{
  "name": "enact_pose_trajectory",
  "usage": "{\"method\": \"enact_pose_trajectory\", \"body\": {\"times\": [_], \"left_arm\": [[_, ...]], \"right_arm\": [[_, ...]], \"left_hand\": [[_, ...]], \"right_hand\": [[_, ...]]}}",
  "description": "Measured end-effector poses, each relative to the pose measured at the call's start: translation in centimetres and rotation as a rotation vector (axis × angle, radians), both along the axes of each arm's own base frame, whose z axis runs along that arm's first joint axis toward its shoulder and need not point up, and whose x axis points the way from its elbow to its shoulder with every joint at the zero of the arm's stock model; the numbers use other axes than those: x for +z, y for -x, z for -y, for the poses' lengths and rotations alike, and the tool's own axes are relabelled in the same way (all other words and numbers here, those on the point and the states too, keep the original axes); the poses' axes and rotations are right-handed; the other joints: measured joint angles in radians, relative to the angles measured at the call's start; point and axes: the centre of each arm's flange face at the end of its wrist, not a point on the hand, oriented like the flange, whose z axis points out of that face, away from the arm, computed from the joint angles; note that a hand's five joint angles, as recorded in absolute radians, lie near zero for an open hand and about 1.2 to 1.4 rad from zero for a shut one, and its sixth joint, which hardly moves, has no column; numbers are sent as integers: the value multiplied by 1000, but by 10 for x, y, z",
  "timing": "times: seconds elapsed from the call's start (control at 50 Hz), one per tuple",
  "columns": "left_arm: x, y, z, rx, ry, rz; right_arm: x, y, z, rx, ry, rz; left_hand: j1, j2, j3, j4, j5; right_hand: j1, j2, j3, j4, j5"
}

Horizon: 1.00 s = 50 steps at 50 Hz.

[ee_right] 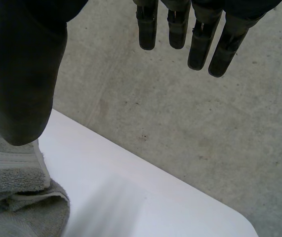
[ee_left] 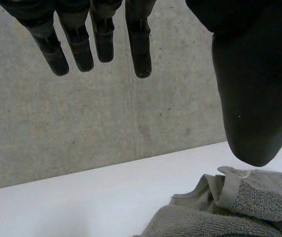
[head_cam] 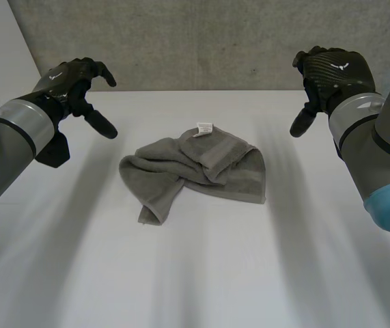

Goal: Fold the towel.

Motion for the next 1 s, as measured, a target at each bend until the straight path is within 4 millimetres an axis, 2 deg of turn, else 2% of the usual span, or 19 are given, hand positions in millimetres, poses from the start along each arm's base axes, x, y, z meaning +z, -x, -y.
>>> {"method": "enact_pose_trajectory", "body": {"times": [0.22, 0.36, 0.48, 0.6, 0.68, 0.8, 0.86, 0.96, 1.0], "left_arm": [[-1, 1, -1, -4, -7, 4], [-9, 4, 2, -13, -13, 16], [-36, 9, 14, -27, -26, 76], [-77, 15, 23, -53, -62, 165], [-105, 26, 19, -95, -99, 222], [-124, 39, 7, -143, -129, 258], [-127, 41, 4, -150, -129, 260], [-126, 42, 5, -144, -107, 253], [-124, 41, 6, -141, -100, 250]], "right_arm": [[-2, 5, 5, -12, -17, 29], [-9, -6, 1, 77, -32, -3], [-37, -32, -6, 270, -68, -115], [-71, -73, -9, 418, -72, -177], [-96, -105, -4, 468, -59, -186], [-139, -138, 13, 465, -59, -192], [-160, -147, 21, 448, -62, -196], [-179, -153, 32, 403, -71, -209], [-177, -151, 34, 386, -78, -213]], "left_hand": [[-4, -1, 0, -2, -1], [-4, -1, 0, -3, -1], [-4, -1, 0, -3, -1], [-4, -1, 0, -3, -1], [-4, -1, 0, -3, -1], [-4, -1, 0, -3, -1], [-4, -1, 0, -3, -1], [-4, -1, 0, -3, -1], [-4, -1, 0, -3, -1]], "right_hand": [[0, 0, 0, 0, 0], [0, 0, 0, 0, 0], [2, 0, 0, 0, 0], [2, 0, -4, 0, 0], [2, 0, -4, 0, 0], [26, 17, 13, 14, 18], [253, 244, 240, 230, 269], [1021, 1025, 1004, 1005, 1041], [1054, 1055, 1057, 1069, 1094]]}}
